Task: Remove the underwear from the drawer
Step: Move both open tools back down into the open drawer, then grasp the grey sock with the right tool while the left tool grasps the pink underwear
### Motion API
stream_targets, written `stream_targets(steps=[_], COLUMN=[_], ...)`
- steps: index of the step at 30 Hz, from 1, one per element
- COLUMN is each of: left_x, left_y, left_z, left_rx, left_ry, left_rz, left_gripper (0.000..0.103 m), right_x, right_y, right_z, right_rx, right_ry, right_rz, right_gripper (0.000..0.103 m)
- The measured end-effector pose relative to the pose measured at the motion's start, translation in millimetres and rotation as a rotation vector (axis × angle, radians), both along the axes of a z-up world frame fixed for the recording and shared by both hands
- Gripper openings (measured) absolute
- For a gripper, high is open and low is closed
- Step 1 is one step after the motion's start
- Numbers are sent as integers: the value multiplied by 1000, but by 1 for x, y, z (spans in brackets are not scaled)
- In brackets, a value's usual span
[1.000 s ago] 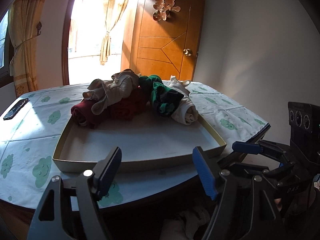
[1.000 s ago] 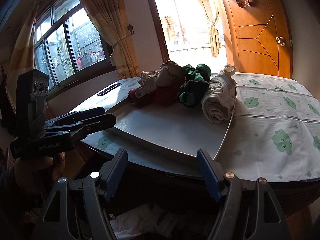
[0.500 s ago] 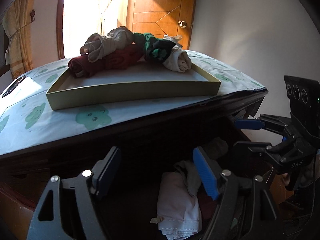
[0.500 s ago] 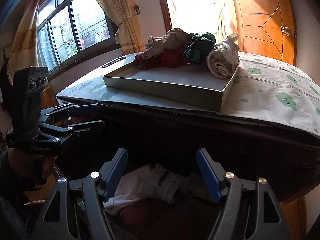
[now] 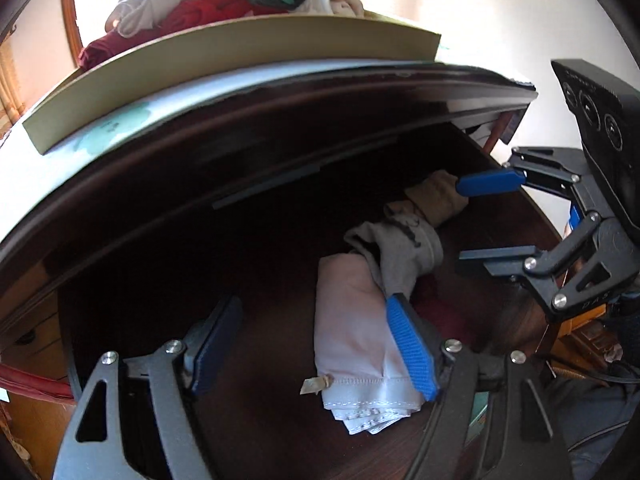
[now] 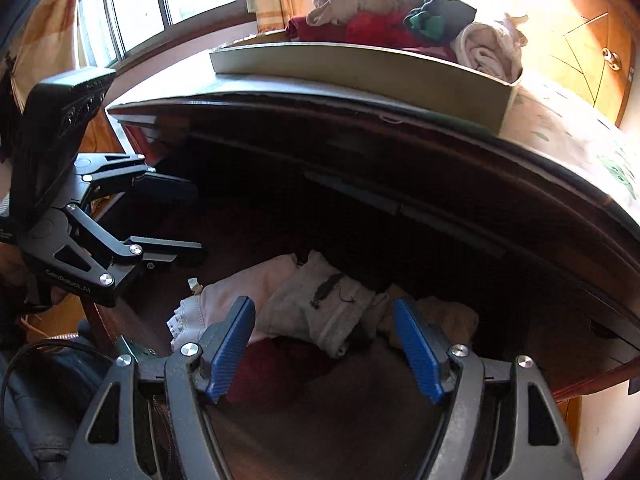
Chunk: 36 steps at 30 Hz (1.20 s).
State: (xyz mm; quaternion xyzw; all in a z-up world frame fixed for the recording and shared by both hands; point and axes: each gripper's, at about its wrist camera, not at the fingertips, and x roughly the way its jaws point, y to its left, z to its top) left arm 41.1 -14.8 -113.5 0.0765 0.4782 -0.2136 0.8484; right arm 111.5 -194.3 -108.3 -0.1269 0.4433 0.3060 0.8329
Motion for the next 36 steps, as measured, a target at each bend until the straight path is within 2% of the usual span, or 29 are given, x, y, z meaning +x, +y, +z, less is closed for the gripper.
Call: stream_targets(steps=[8, 15, 22, 23, 25, 28, 31, 36], left_x=[17, 26, 30, 30, 30, 33, 33, 38], left_y=[5, 5, -3, -3, -5, -16, -26, -35], left_z=[-14, -25, -34, -34, -36, -40, -43, -47], left_rx=[-36, -63, -58, -59, -58, -47, -15, 11], left_ry=[147, 239, 275, 277, 285, 300, 304, 328], left_rz=[-27, -50, -73, -74, -77, -97, -117, -147], left_gripper=[76, 76, 76, 76, 76, 76, 76, 76], right_x=[20, 31, 42, 44, 47, 46, 41, 28], right_y=[19, 36, 50, 50, 48, 46, 44, 17], right_z=[-17, -30, -46, -47, -49, -51, -42, -23], right_rx=[-74, -143, -205, -200, -204, -198, -184, -101], right_ry=[88, 155, 234, 239, 243, 244, 198, 158], right_rz=[60, 116, 146, 141, 132, 143, 141, 108], right_gripper=[74, 74, 73, 69, 45, 28, 19, 17])
